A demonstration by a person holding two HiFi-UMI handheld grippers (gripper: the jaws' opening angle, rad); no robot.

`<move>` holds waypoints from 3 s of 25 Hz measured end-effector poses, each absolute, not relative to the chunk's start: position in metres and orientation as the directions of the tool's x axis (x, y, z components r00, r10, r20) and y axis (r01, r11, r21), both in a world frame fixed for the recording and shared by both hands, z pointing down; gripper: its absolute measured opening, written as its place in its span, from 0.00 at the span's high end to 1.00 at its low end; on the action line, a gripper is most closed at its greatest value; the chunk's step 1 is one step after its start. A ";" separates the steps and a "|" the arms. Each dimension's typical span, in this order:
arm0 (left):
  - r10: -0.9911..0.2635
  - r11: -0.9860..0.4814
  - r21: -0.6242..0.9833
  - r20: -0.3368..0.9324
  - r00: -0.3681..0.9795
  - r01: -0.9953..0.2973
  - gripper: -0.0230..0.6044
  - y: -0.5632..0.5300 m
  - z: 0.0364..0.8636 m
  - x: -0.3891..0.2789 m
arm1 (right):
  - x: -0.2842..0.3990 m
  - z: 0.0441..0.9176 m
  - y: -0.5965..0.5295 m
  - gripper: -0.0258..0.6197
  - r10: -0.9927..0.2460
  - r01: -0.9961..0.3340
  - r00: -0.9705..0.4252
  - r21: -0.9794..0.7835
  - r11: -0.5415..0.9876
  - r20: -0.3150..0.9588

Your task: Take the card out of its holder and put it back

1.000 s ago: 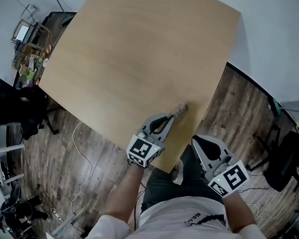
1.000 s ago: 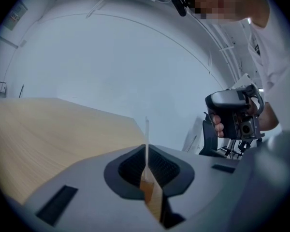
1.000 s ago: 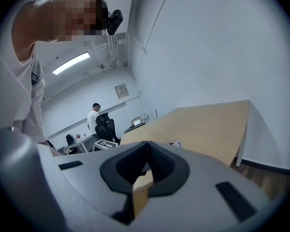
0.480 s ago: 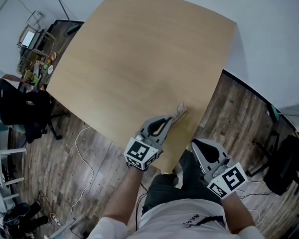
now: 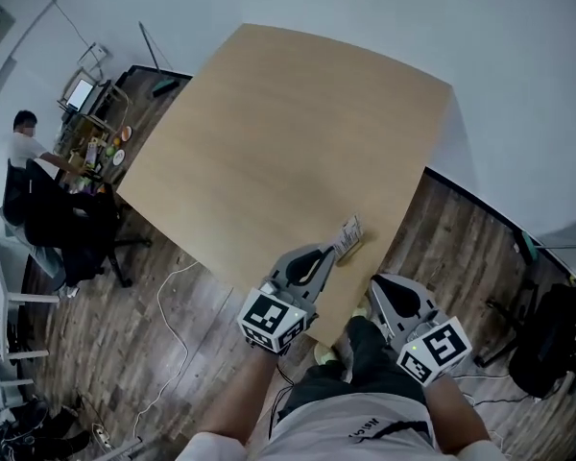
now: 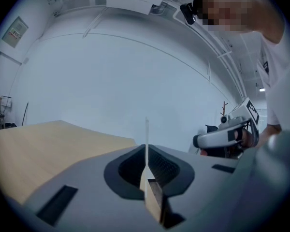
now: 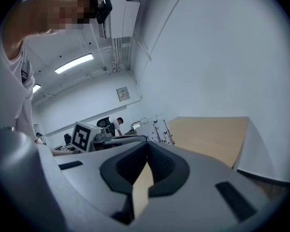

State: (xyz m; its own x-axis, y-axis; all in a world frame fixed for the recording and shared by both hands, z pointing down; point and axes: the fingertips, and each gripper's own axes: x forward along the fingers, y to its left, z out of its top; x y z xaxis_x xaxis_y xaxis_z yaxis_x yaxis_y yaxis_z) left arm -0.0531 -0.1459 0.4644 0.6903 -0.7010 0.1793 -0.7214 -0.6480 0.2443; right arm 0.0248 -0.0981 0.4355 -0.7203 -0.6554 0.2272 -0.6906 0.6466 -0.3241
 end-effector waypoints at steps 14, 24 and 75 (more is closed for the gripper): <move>-0.730 -0.638 0.276 0.080 0.679 -0.719 0.92 -0.101 0.355 -0.056 | 0.033 0.359 -0.088 0.94 -0.682 -0.684 -0.721 -0.277 0.675 0.118; -0.723 -0.655 0.273 0.041 0.689 -0.704 0.92 -0.066 0.324 -0.053 | 0.029 0.329 -0.064 0.94 -0.683 -0.675 -0.728 -0.238 0.698 0.063; -0.674 -0.664 0.253 0.206 0.709 -0.704 0.92 -0.151 0.500 -0.050 | 0.042 0.429 -0.147 0.94 -0.687 -0.704 -0.702 -0.330 0.629 0.188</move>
